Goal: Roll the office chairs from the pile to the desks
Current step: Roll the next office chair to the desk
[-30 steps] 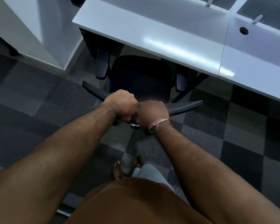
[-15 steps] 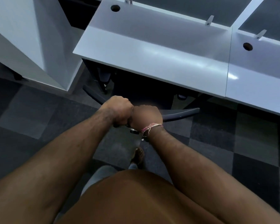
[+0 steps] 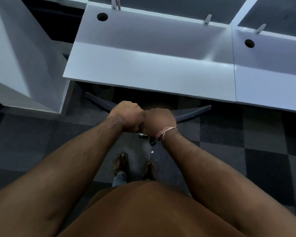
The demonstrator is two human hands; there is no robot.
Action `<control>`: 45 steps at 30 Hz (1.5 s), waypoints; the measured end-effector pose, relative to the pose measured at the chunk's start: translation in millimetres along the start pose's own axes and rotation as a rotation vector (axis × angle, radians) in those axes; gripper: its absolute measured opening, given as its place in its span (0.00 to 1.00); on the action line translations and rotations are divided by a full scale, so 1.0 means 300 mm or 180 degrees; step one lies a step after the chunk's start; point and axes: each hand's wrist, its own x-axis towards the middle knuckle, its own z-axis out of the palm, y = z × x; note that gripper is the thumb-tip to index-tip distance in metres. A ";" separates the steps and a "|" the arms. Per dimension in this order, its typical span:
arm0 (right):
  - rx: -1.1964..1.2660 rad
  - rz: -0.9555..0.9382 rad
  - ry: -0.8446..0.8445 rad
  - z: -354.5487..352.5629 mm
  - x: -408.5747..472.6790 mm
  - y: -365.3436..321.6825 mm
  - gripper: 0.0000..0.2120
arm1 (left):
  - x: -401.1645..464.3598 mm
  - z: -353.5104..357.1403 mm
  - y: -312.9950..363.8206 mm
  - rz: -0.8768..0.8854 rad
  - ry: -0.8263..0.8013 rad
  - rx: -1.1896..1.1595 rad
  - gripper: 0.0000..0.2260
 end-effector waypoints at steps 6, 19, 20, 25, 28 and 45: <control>-0.0046 0.0121 0.0042 -0.001 0.121 -0.002 0.15 | 0.075 0.007 -0.131 0.0153 0.0038 -0.0084 0.10; -0.0092 0.0142 0.0014 -0.011 0.268 0.058 0.14 | 0.198 -0.026 -0.268 0.0432 -0.0113 -0.0145 0.07; -0.0089 0.0127 0.0002 -0.014 0.268 0.065 0.14 | 0.201 -0.027 -0.266 0.0430 -0.0094 -0.0139 0.07; -0.0088 0.0133 -0.0168 -0.033 0.269 0.062 0.13 | 0.196 -0.032 -0.260 0.0393 -0.0086 -0.0104 0.07; -0.0048 0.0181 -0.0235 -0.048 0.256 0.052 0.12 | 0.177 -0.037 -0.252 0.0311 -0.0057 -0.0111 0.08; 0.0018 0.0941 -0.0034 -0.112 0.042 0.052 0.19 | 0.125 -0.168 -0.092 0.0518 0.0245 -0.0353 0.11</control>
